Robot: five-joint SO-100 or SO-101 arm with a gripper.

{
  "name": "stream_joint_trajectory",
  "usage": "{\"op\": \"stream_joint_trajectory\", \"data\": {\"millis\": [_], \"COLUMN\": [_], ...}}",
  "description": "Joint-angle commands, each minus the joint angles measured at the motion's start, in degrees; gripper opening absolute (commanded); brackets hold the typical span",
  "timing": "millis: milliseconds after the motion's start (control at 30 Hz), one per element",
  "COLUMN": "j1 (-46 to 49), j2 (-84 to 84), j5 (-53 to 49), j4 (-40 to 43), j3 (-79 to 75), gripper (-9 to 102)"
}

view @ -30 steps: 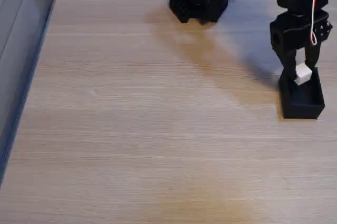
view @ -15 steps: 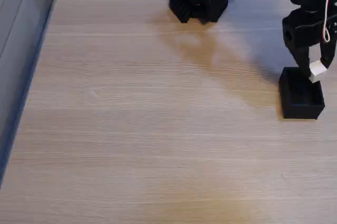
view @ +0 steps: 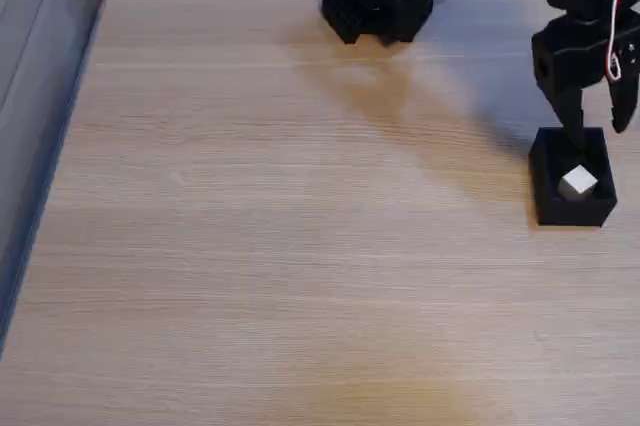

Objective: Pick a white block and place it in the black box.

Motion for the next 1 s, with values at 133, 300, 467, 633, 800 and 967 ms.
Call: {"op": "stream_joint_trajectory", "data": {"millis": [133,300,467,633,800,967], "j1": [2.72,7.12,13.62,20.92,27.42,32.34], "j2": [10.99,21.80,35.68,51.59,67.85,77.08], "j5": [-1.67,-3.69,-6.86,-13.36,-20.57,-22.06], "j4": [-0.09,0.53,1.41,4.31,10.37,12.22], "j3": [6.94,17.31,29.88,44.56,59.15,69.08], "gripper": [9,0,0,0,0,0]}}
